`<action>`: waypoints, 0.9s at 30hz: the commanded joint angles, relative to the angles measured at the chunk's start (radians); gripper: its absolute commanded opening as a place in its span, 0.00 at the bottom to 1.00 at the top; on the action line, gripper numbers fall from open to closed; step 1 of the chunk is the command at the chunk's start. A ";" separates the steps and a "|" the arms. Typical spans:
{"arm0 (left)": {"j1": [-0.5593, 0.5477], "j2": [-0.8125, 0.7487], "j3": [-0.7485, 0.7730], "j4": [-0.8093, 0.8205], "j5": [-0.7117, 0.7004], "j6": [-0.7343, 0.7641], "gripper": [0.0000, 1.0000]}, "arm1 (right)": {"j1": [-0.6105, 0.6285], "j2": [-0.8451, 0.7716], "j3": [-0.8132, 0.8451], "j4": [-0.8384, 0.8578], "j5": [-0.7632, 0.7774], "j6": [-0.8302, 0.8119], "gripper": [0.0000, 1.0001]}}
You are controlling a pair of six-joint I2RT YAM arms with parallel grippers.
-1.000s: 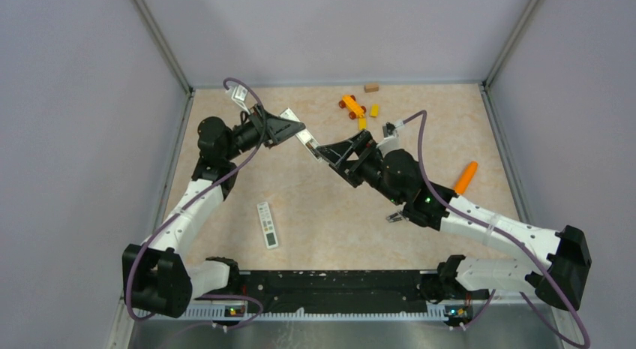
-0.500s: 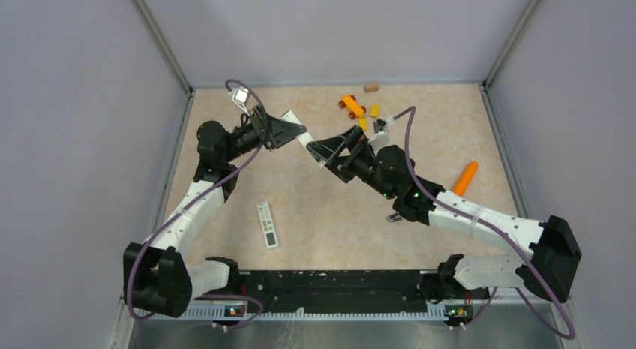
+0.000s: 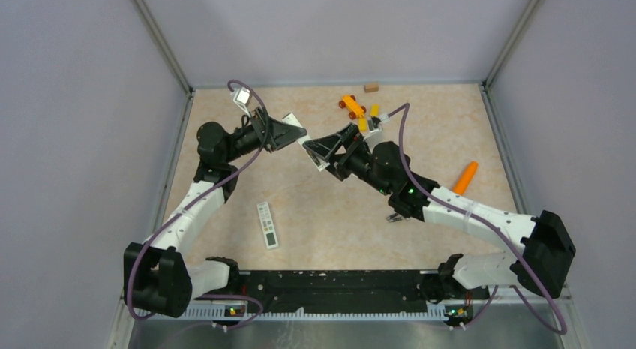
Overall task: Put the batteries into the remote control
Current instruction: Load the battery into the remote control.
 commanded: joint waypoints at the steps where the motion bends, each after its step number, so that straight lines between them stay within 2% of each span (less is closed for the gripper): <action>1: 0.004 -0.010 0.004 0.061 0.015 0.000 0.00 | -0.014 0.004 0.049 0.019 -0.018 0.017 0.82; 12: 0.004 -0.010 0.018 0.069 0.015 -0.024 0.00 | -0.014 0.005 0.035 0.000 -0.039 0.022 0.65; 27: 0.004 0.008 0.043 0.146 0.019 -0.183 0.00 | -0.017 -0.023 -0.011 0.000 -0.046 0.004 0.42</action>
